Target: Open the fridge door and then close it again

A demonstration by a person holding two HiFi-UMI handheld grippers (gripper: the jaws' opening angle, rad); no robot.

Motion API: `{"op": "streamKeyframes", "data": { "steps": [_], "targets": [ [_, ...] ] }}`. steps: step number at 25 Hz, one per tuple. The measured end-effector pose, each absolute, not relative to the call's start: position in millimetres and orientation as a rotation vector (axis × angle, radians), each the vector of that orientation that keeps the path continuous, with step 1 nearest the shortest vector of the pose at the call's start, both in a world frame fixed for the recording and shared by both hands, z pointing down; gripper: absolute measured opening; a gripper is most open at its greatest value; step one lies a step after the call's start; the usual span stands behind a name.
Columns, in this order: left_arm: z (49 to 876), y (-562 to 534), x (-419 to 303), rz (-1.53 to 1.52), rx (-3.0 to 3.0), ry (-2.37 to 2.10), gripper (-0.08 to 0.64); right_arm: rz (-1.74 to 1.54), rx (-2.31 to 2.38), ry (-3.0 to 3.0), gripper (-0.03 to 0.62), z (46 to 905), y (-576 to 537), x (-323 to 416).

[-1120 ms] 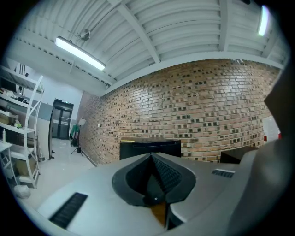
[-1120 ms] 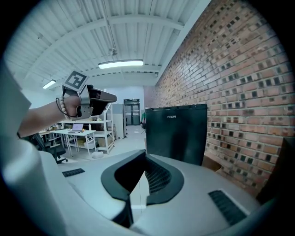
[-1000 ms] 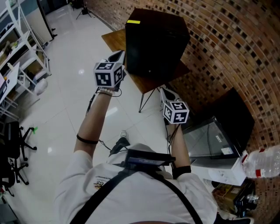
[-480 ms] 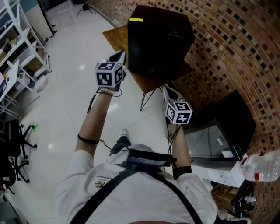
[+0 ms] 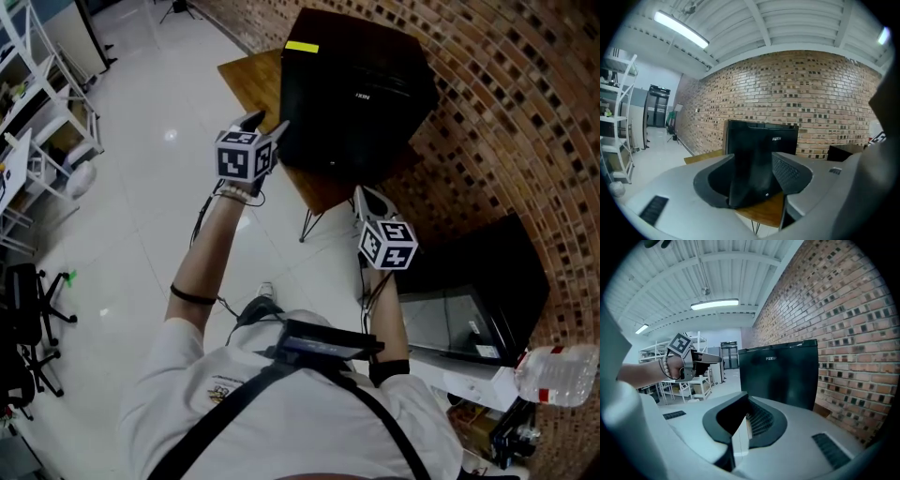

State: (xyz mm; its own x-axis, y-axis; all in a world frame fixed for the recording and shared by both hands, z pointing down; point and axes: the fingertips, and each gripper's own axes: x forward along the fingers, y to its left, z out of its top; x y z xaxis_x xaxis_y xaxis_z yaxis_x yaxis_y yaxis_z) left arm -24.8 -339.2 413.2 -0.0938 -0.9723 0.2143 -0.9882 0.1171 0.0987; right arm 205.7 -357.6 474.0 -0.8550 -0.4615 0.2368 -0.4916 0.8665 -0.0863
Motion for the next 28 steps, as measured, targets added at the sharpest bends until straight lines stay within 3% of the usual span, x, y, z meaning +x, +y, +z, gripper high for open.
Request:
{"op": "streamKeyframes", "data": {
  "steps": [15,28],
  "targets": [
    [483.1,-444.8,-115.0,0.155,2.017,-1.946,0.279,0.231,0.854,-2.772,0.008,487.2,-437.3,97.0],
    [508.7,-490.3,-123.4,0.172,2.079,-1.818,0.281,0.211,0.955,-2.752,0.008,476.4,-469.6,80.6]
  ]
}}
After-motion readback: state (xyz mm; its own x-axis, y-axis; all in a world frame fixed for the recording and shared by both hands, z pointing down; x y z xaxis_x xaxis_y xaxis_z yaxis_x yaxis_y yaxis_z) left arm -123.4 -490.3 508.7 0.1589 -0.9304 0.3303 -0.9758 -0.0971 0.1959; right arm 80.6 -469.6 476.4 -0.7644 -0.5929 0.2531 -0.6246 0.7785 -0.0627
